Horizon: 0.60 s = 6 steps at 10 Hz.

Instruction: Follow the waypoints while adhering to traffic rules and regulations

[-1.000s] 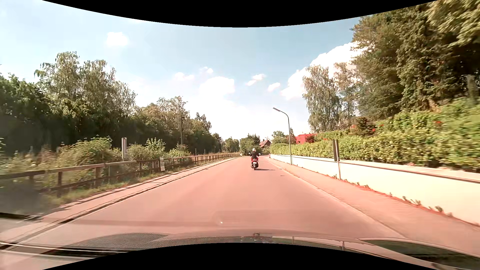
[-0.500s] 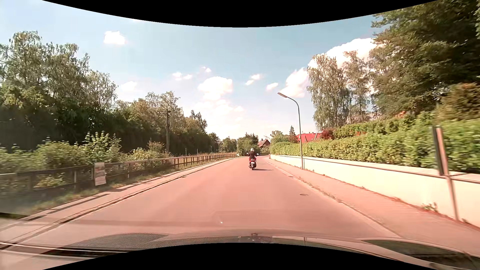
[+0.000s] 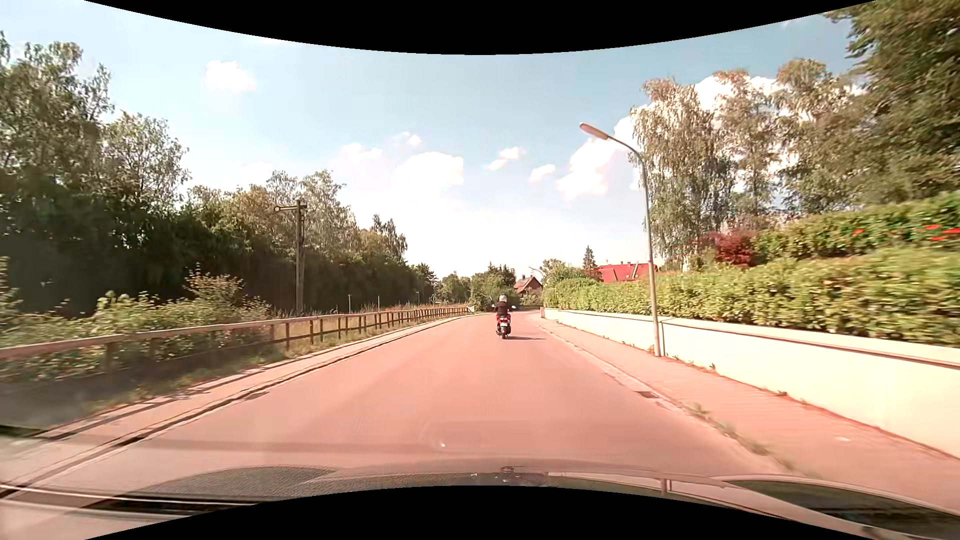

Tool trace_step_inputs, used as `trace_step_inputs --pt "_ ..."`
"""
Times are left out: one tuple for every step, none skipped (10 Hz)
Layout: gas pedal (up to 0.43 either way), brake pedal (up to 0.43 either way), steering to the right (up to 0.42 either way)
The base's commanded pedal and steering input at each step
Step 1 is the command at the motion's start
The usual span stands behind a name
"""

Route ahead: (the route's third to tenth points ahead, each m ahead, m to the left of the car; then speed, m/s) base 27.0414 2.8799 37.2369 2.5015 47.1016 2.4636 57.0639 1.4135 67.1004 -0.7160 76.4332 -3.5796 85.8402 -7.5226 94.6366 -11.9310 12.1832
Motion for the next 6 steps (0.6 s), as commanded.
trace_step_inputs --pt "0.177 0.006 -0.002" --pt "0.177 0.012 -0.003" --pt "0.177 0.012 -0.004" --pt "0.169 0.012 -0.004" --pt "0.169 0.012 -0.004" --pt "0.169 0.012 -0.004"
